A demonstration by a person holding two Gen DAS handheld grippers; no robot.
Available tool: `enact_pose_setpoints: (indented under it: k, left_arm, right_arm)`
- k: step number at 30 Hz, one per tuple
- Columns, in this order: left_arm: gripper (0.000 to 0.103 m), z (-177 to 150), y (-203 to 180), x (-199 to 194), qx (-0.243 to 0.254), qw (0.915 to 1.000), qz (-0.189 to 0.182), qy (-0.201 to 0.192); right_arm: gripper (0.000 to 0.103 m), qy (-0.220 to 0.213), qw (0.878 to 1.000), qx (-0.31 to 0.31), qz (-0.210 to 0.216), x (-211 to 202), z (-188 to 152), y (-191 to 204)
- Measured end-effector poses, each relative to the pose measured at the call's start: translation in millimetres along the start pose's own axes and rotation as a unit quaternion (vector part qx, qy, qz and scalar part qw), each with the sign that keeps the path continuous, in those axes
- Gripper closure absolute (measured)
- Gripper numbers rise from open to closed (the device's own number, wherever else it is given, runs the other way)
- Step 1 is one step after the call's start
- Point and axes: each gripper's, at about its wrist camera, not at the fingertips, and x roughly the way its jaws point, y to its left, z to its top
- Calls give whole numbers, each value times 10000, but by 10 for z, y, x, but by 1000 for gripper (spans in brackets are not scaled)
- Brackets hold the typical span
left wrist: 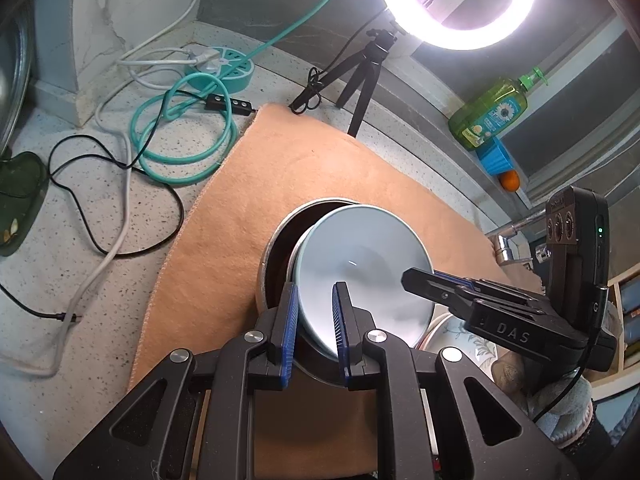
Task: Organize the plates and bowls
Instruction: 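Grip the rim of the nested pots and bowl with both grippers and lift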
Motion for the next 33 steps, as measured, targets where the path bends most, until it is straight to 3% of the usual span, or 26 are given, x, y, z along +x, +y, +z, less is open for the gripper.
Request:
enact_pose_setpoints:
  k: [5,11,19,33]
  left_arm:
    - [87,21,60,-80,-114,9999,0,-109]
    - [88,41,154,-124,-225,9995,63,-198]
    - [88,27,261,-50,-309,9994,109,-105]
    - [88,-14,351,162,-513,9985,-85,195]
  right_arm:
    - [76,-227,9994,188,160,-150,-24,-94]
    - [75,-426,9981,417,176,-267,-33,-223]
    - [75,-350,9976,580,113,-212,-65,-372]
    - [75,-46,9958,840,360,42,-106,-490]
